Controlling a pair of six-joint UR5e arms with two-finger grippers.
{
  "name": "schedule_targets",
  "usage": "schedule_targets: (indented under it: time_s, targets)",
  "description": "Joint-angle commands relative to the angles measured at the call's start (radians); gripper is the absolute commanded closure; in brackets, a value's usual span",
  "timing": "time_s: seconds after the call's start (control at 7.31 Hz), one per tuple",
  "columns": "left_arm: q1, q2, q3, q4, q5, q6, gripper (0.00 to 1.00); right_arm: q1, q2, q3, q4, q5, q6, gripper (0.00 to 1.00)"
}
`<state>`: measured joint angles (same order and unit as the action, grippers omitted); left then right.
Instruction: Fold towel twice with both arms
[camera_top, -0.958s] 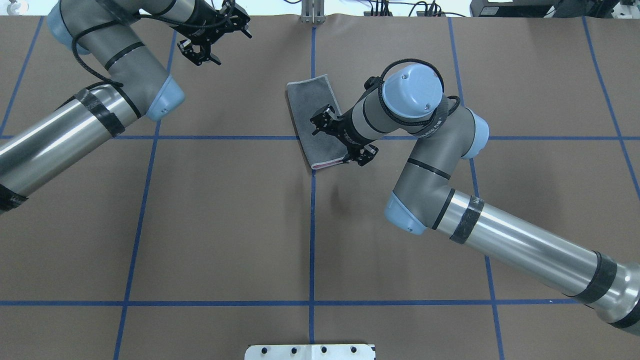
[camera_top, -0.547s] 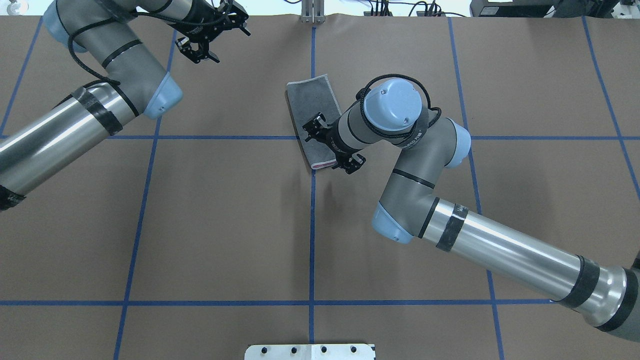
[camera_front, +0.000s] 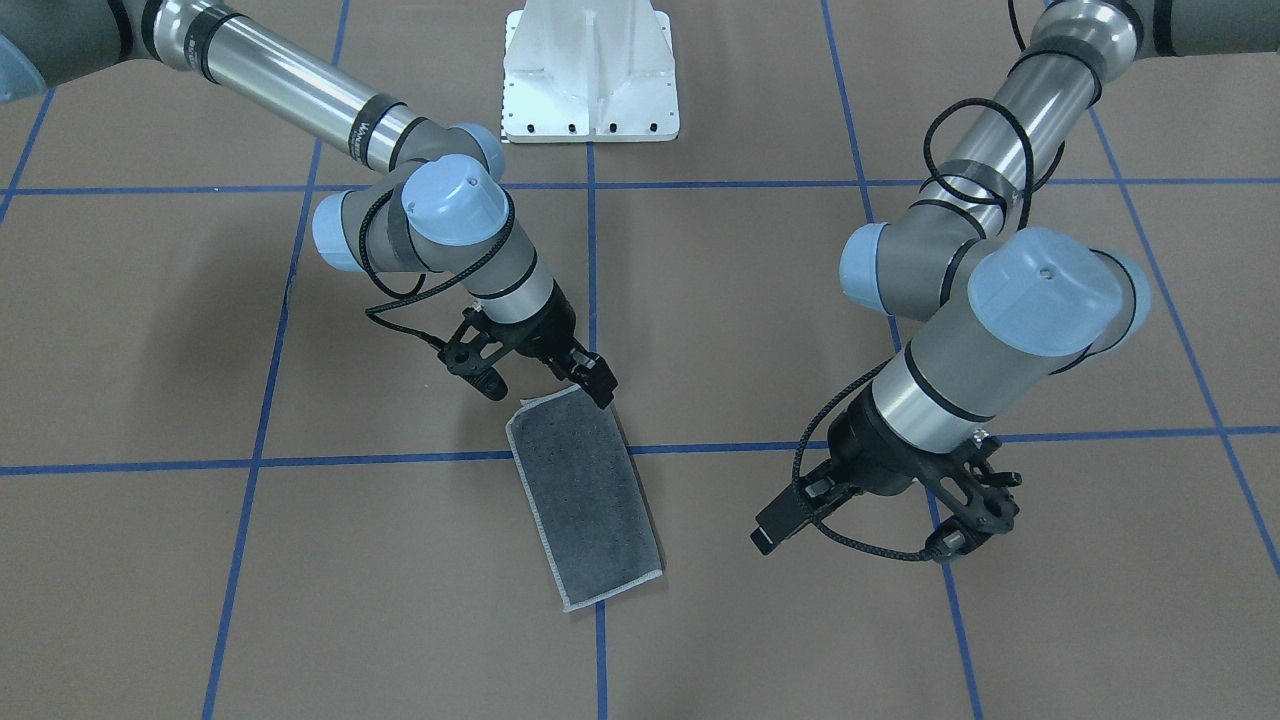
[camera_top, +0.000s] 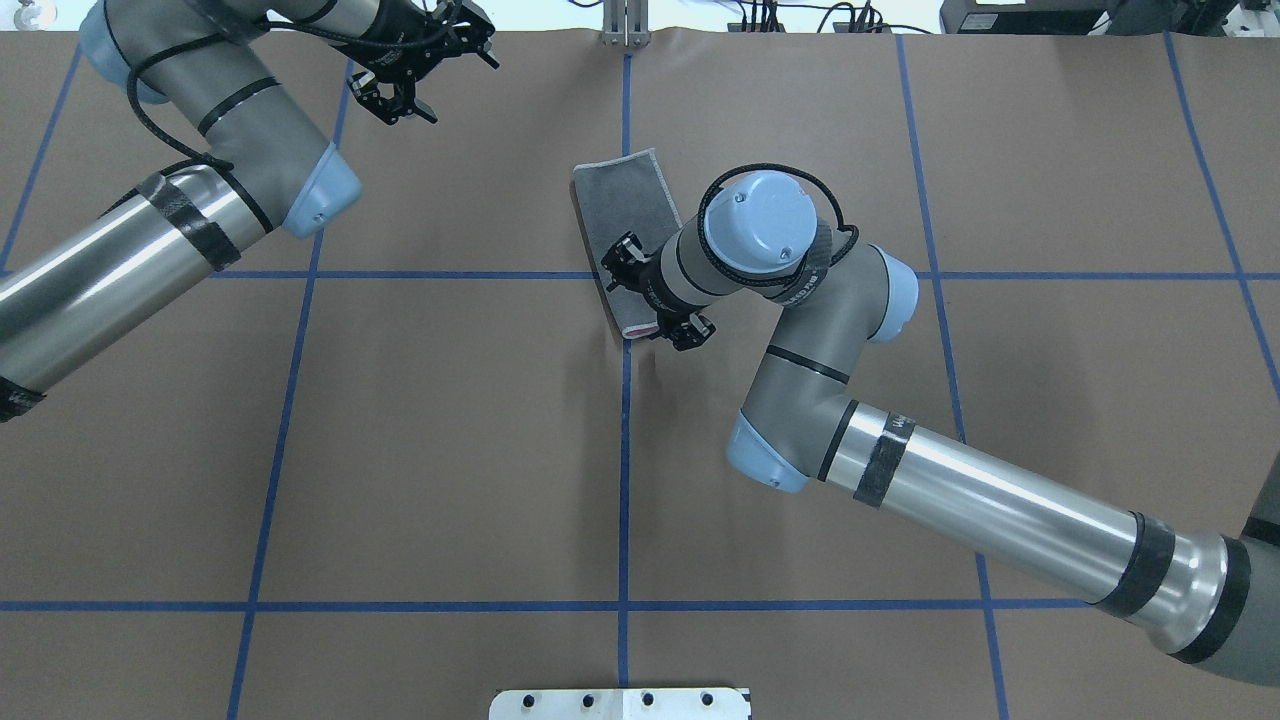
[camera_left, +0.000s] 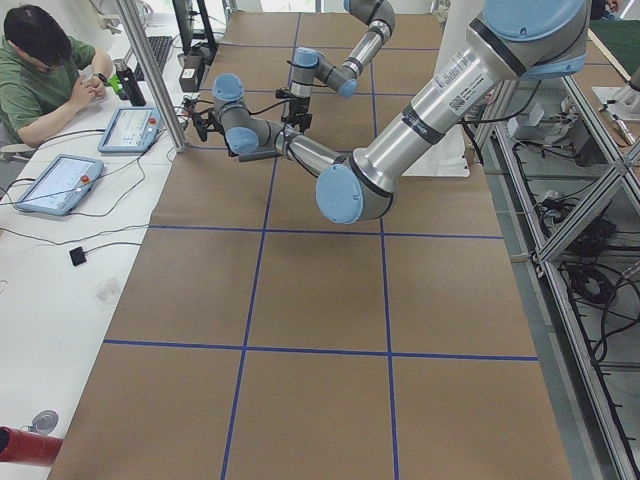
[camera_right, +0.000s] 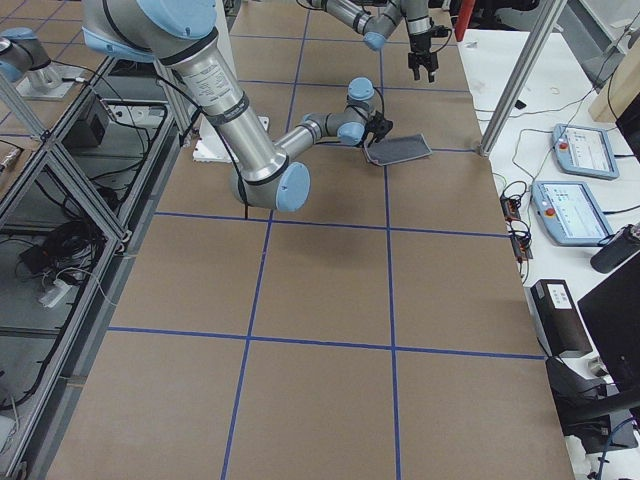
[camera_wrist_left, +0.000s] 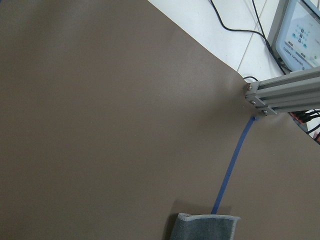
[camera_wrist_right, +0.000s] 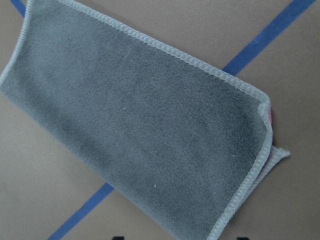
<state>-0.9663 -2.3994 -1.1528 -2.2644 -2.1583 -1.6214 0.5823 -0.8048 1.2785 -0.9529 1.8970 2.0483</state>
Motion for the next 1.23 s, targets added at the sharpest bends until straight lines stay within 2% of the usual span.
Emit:
schedule_targets:
  time_s: [0.0, 0.27, 1.09]
  targets:
    - [0.0, 0.002, -0.004, 0.002, 0.002, 0.0, 0.0, -0.002, -0.002, -0.005, 0.0, -0.001, 0.001, 0.35]
    - [0.0, 0.002, -0.004, 0.002, 0.002, 0.0, 0.0, -0.004, -0.002, -0.01, 0.0, -0.001, 0.001, 0.52]
    - [0.0, 0.002, -0.005, 0.002, 0.002, -0.002, 0.0, -0.012, -0.002, -0.011, 0.002, 0.001, 0.001, 0.52]
